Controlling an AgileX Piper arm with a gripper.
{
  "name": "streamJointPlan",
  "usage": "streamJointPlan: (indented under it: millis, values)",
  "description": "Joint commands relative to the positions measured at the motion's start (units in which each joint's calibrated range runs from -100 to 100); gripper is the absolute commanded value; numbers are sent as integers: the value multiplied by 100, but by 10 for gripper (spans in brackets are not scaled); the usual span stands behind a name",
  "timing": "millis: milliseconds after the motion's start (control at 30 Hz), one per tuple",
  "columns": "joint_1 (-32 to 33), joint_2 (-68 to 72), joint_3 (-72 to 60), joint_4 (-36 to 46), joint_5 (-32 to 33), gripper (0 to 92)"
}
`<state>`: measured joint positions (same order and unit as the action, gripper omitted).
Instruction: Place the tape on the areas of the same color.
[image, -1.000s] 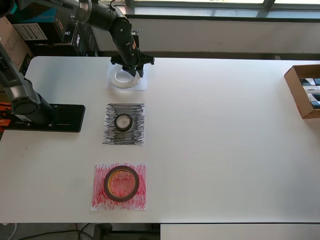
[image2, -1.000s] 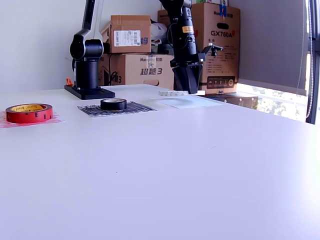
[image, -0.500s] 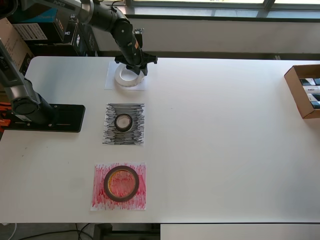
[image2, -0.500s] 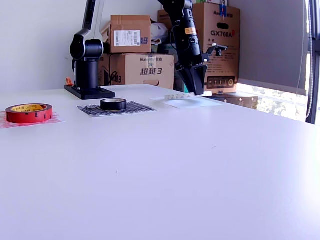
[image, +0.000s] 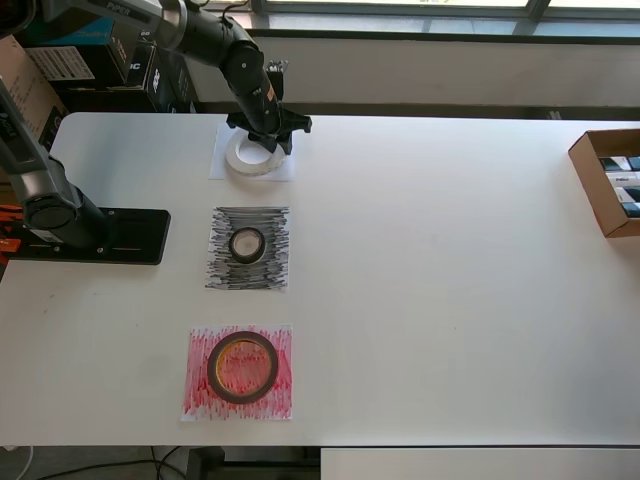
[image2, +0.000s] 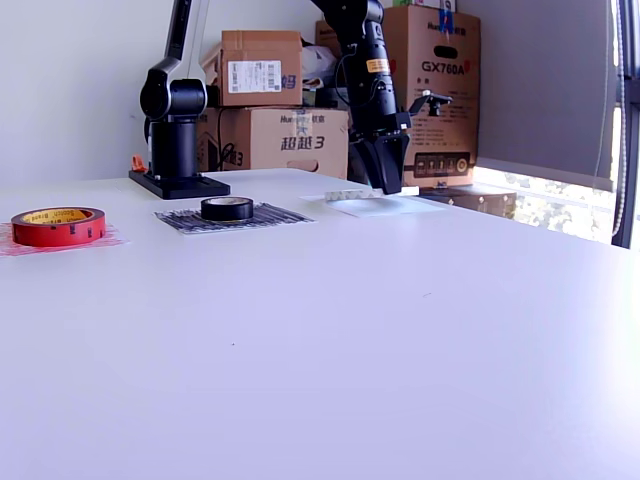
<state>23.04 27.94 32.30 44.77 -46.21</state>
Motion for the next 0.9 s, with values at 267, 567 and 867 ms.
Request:
streamJointPlan:
  millis: [267,567,867]
  values:
    - [10,3,-9,-61,-12,510]
    - [168,-333,-291,-35,4,563]
    - [58,-1325,-509,-44,4,562]
